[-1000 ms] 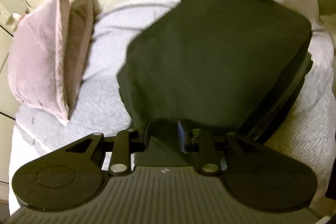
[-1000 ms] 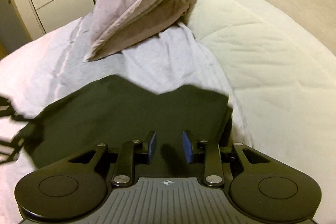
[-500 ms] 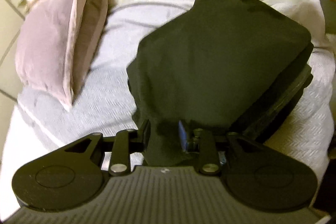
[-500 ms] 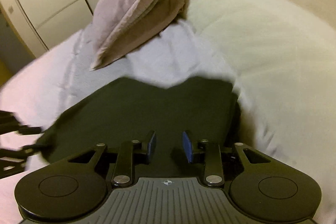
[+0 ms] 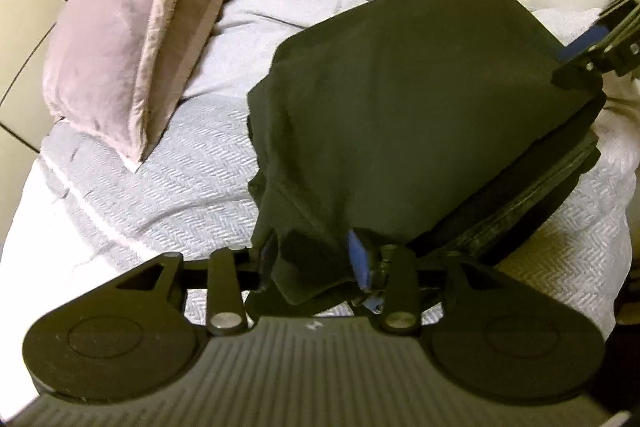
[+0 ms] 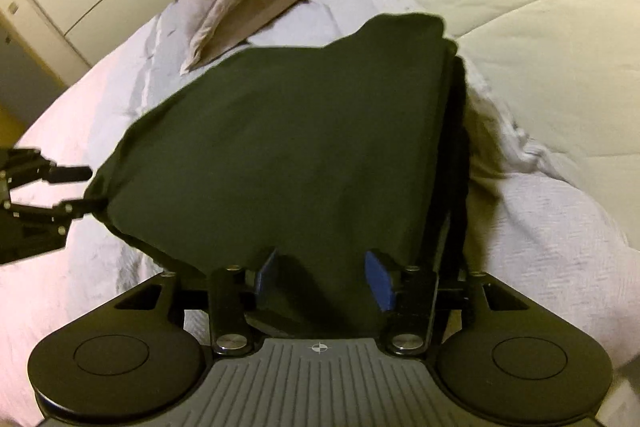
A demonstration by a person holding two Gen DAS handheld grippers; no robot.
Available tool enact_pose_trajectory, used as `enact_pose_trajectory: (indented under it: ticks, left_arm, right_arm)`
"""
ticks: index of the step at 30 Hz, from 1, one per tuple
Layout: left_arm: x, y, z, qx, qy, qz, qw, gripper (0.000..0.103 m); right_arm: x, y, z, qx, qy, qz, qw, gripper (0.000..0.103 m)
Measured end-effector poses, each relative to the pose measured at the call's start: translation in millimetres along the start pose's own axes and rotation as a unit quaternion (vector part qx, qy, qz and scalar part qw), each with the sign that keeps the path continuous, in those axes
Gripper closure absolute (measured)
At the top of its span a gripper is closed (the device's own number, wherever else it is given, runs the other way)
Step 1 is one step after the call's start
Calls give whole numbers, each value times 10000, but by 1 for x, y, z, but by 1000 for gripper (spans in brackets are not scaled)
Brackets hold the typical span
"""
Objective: Fold clothes
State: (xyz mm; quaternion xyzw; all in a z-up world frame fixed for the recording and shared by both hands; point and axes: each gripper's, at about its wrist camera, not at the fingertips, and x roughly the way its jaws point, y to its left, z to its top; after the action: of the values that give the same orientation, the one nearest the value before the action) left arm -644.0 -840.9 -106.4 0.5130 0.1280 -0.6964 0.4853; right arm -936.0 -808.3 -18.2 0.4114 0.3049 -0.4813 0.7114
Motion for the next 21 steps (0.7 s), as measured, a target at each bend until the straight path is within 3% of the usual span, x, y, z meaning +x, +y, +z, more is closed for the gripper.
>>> enact_pose_trajectory:
  ticks: [2,3,4,5,12,15,21]
  left_arm:
    - [-5,3,-4,-236,44,23,9997,55]
    - [-8,4,-7,-382,32,4,9993,48]
    - [-12,3,-11,-512,-4,1,9987,38]
    - [-16,3,-15,-641,-42,1,9979,35]
    - [-49,-7,-57,-1216,-269,-387,9915,16]
    - [-66,-14,-76,-1153,-429,-556,9908,13]
    - [-105,-17,-114,-1199,-613,-761,9880,12]
  right_arm:
    - [-10,7,-2,-77,-115,-114,9998,43]
    - [-16,9,-5,-71,-170,-197,9996,32]
    - [-21,10,-9,-18,-235,-299,9993,26]
    - [-27,11,-14,77,-325,-395,9987,21]
    - [-63,47,-72,878,-486,-813,9916,13]
    - [-83,71,-100,1278,-639,-1007,9846,1]
    - [-116,125,-142,1469,-798,-1305,9773,1]
